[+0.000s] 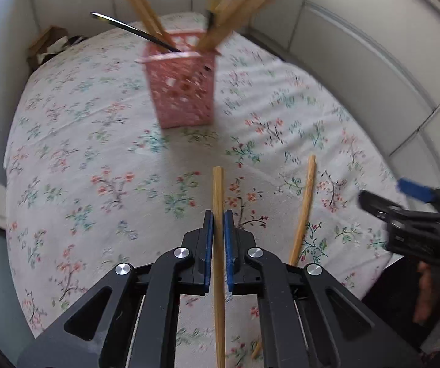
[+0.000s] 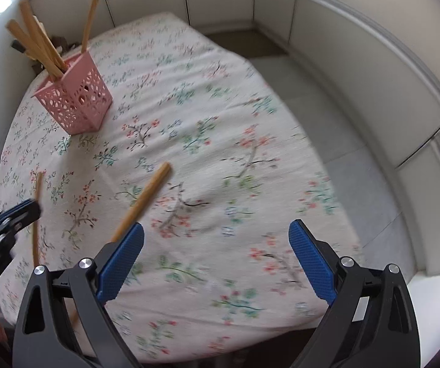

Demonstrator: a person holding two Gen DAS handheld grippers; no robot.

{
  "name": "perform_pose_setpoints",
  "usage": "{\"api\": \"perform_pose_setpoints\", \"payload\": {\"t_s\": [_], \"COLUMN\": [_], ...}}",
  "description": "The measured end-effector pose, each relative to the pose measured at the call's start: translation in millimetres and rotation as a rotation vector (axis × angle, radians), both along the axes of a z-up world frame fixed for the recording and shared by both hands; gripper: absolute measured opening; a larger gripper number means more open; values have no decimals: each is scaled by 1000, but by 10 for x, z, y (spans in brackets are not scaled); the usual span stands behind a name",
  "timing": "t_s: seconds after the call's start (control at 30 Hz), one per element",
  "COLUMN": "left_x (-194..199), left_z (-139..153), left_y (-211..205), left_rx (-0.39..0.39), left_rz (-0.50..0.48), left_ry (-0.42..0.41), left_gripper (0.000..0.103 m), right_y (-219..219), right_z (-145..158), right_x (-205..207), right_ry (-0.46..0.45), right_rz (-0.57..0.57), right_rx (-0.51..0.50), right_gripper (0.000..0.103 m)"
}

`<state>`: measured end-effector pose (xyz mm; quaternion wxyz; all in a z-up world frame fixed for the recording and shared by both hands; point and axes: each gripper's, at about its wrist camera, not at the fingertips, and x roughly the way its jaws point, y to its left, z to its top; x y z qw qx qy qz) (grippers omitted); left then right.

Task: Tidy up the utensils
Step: 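Grasp one chopstick with the left tool while the right tool grasps the other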

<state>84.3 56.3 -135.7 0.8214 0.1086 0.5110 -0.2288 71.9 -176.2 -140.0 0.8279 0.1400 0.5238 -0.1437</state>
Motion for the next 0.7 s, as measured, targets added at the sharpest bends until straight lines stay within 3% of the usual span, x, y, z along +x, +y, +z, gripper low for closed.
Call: {"api": "perform_pose_setpoints", "payload": {"t_s": [0.2, 0.4, 0.43, 0.47, 0.5, 0.53, 0.6, 0.67, 0.7], "left_x": [-58, -90, -104, -114, -122, -130, -140, -141, -142], "left_z": [214, 432, 462, 489, 522, 554, 610, 632, 634], "left_y": [249, 380, 396, 403, 416, 422, 437, 452, 453], "left_rx": [-77, -129, -132, -134, -134, -132, -140, -151, -154], "left_rz": [57, 84, 83, 82, 80, 79, 81, 83, 83], "left_ry": [-50, -102, -110, -119, -126, -134, -147, -150, -151], "left_gripper": [7, 7, 7, 7, 7, 7, 7, 7, 7], "right_y": [149, 267, 262, 259, 285, 317, 349, 358, 362], "right_z": [-41, -176, -239, -323, -339, -343, -352, -359, -364], "right_x": [278, 648, 674, 696, 696, 700, 690, 673, 659], "right_ry": [26, 118, 139, 171, 163, 161, 149, 132, 120], "right_rz": [-19, -92, -107, -122, -133, -126, -127, -119, -114], "right_rx": [-11, 15, 29, 50, 20, -5, -16, -22, -27], "right_gripper": [93, 90, 77, 52, 51, 35, 32, 15, 13]}}
